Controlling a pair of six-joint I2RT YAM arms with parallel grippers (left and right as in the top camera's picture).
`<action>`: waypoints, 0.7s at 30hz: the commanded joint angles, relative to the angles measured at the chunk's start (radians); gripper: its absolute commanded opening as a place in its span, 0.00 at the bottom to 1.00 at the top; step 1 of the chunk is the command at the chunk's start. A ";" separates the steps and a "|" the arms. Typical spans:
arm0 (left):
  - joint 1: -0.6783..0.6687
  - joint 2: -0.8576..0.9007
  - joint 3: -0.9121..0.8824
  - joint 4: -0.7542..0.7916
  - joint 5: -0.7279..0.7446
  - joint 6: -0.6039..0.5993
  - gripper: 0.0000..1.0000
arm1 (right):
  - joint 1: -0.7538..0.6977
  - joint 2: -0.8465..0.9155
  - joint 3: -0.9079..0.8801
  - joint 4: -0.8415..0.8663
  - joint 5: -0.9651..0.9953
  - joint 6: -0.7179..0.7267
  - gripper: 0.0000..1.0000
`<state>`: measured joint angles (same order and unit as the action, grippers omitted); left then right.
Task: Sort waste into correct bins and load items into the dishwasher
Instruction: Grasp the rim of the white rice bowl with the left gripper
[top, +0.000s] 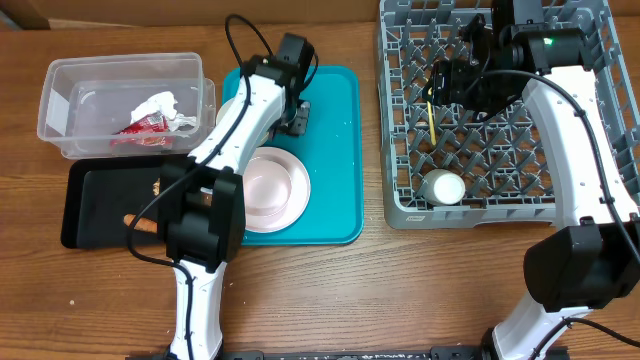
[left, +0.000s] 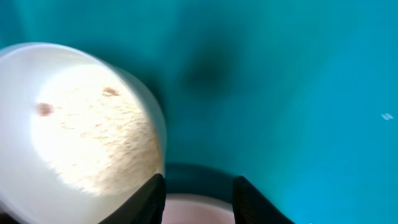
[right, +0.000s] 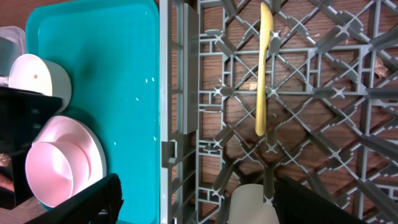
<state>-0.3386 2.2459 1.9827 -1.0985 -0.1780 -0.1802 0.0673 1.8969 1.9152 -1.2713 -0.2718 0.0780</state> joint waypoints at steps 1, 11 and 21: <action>0.006 -0.002 0.070 -0.027 -0.081 -0.077 0.43 | 0.005 -0.026 0.022 0.005 0.009 0.001 0.80; 0.035 0.089 0.031 0.023 -0.011 -0.078 0.30 | 0.005 -0.026 0.022 0.004 0.009 0.001 0.80; 0.031 0.137 0.031 0.022 -0.005 -0.090 0.08 | 0.005 -0.026 0.022 -0.021 0.036 0.001 0.81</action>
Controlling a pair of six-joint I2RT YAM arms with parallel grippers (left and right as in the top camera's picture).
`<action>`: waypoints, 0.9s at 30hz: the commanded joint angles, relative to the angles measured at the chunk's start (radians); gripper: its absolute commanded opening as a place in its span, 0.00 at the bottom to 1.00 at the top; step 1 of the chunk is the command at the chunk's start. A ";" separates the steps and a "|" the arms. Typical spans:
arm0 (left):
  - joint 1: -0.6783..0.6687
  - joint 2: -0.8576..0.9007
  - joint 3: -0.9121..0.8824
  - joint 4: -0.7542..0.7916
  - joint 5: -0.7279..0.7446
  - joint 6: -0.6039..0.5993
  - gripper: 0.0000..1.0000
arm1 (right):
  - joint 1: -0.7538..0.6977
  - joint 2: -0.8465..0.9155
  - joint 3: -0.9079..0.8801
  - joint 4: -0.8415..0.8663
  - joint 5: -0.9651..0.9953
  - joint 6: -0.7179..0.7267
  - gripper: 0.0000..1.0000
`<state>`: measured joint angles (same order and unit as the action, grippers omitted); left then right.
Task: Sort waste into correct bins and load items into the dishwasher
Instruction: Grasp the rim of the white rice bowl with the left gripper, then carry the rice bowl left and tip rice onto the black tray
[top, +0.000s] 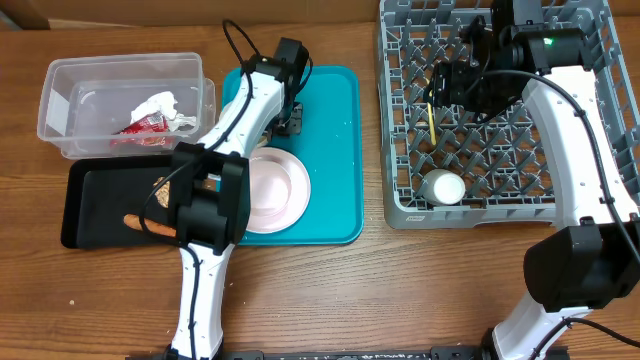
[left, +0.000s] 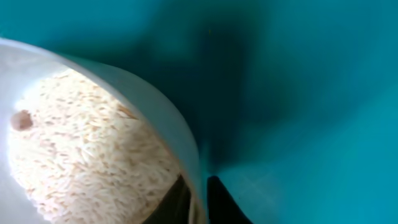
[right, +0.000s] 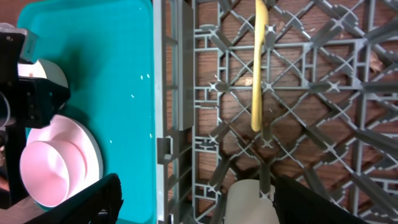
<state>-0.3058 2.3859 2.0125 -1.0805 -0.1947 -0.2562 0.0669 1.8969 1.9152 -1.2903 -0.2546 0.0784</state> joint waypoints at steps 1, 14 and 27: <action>-0.002 -0.003 0.001 0.005 0.012 -0.014 0.04 | 0.005 -0.026 0.022 -0.003 0.019 0.000 0.80; -0.002 -0.011 0.236 -0.206 0.014 -0.014 0.04 | 0.005 -0.026 0.022 -0.002 0.018 0.000 0.80; 0.049 -0.092 0.682 -0.610 0.251 0.050 0.04 | 0.006 -0.026 0.022 -0.014 0.018 0.000 0.80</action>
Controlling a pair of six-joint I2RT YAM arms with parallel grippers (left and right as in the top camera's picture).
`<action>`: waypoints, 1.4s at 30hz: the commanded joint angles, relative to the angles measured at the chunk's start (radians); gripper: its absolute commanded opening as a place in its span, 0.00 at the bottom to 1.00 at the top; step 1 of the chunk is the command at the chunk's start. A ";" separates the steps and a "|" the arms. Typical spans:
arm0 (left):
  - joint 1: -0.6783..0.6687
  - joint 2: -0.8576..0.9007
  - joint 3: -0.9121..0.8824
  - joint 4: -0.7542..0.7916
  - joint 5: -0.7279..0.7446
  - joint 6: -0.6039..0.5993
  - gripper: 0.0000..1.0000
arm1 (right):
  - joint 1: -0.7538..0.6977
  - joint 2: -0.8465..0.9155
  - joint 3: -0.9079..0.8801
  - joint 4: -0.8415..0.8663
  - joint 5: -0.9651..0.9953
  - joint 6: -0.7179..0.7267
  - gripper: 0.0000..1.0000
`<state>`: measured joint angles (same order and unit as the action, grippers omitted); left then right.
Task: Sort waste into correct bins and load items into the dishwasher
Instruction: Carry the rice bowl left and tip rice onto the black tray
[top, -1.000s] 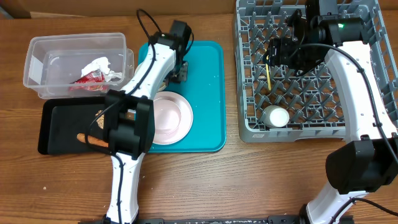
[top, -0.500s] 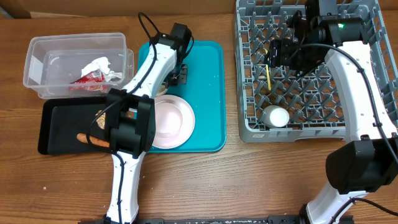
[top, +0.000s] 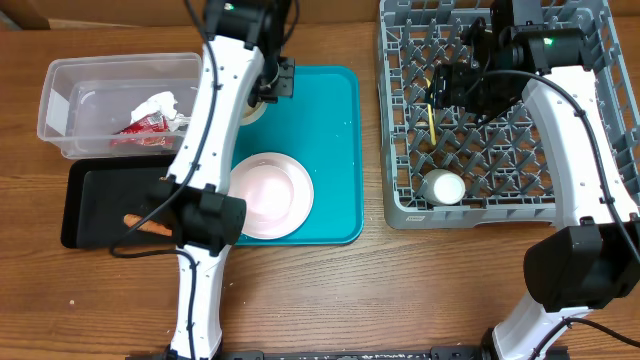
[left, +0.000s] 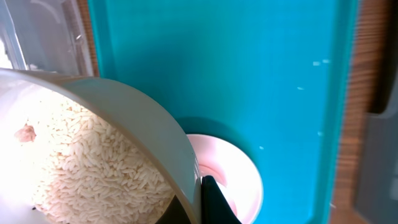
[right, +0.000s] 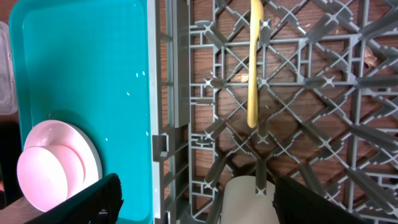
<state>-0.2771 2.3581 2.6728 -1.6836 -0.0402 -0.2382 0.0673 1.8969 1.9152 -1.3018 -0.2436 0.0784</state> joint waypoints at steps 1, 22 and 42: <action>0.025 -0.089 0.011 -0.006 0.115 0.032 0.04 | 0.005 -0.026 0.022 -0.011 0.007 0.000 0.81; 0.423 -0.437 -0.726 0.018 0.438 0.393 0.04 | 0.005 -0.026 0.022 -0.064 0.007 0.001 0.81; 0.969 -0.436 -1.139 0.253 1.063 0.819 0.04 | 0.005 -0.026 0.022 -0.116 0.006 0.002 0.80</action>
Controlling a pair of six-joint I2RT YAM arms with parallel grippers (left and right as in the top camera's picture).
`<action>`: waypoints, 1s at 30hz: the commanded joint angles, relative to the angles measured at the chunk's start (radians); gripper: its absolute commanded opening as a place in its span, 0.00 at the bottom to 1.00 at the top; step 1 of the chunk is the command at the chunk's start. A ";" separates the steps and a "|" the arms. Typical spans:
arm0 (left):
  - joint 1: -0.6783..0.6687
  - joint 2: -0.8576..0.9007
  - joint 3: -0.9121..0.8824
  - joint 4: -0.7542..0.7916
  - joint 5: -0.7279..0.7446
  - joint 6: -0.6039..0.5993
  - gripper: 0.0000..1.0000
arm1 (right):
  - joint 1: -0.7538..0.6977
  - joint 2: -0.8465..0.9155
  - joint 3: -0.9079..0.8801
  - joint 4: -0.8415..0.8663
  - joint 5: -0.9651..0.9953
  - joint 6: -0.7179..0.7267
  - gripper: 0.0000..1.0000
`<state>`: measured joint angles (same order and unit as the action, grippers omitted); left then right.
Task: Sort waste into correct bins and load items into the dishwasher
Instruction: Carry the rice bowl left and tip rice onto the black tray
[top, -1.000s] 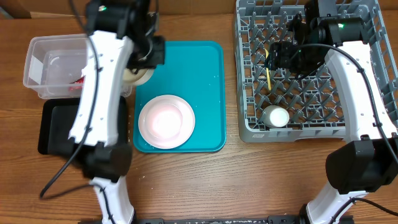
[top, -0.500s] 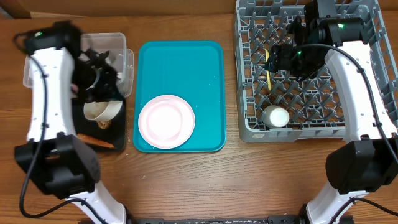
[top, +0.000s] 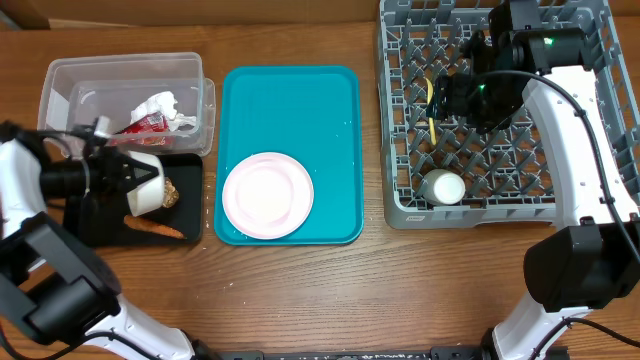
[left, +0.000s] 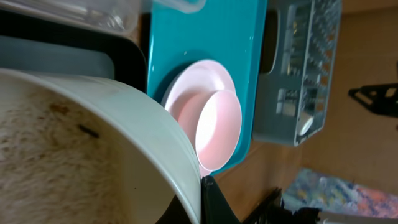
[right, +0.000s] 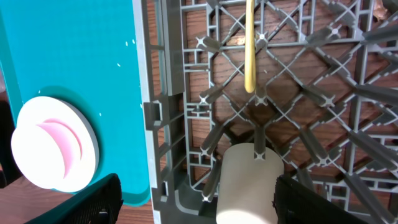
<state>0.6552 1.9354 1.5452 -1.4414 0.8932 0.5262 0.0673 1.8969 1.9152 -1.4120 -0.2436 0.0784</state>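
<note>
My left gripper (top: 120, 176) is shut on the rim of a white bowl (top: 143, 181), which is tipped on its side over the black tray (top: 95, 222). In the left wrist view the bowl (left: 93, 137) fills the frame, its inside smeared with residue and my fingertips (left: 208, 202) pinching the rim. A brownish clump (top: 170, 191) lies on the black tray beside the bowl. My right gripper (top: 462, 92) hovers open over the grey dish rack (top: 400, 205), above a yellow utensil (right: 250, 50) and a white cup (right: 249, 183).
A clear bin (top: 60, 75) with crumpled wrappers stands behind the black tray. An orange stick of food (top: 155, 229) lies on the black tray. The teal tray (top: 300, 110) carries a pink plate with a pink bowl on it (top: 267, 195).
My left gripper has carried the white bowl from above the teal tray's far left corner over to the black tray, and the bowl is now tipped on its side. The right arm has barely shifted.
My left gripper stood open at the rim of the rice-filled bowl on the teal tray. Then it was shut on that rim. Then the bowl hung high near the clear bin. Now it is tilted over the black tray, showing mostly residue inside.
</note>
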 joint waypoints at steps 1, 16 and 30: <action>0.053 -0.013 -0.011 0.017 0.151 0.055 0.04 | 0.006 -0.026 0.022 -0.014 0.007 0.001 0.80; 0.172 0.006 -0.012 0.089 0.311 0.050 0.04 | 0.021 -0.026 0.022 -0.060 0.041 0.001 0.80; 0.212 0.116 -0.012 0.084 0.481 0.042 0.04 | 0.025 -0.026 0.022 -0.060 0.041 0.001 0.80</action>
<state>0.8494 2.0315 1.5425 -1.3563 1.2980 0.5541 0.0914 1.8969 1.9152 -1.4757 -0.2085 0.0780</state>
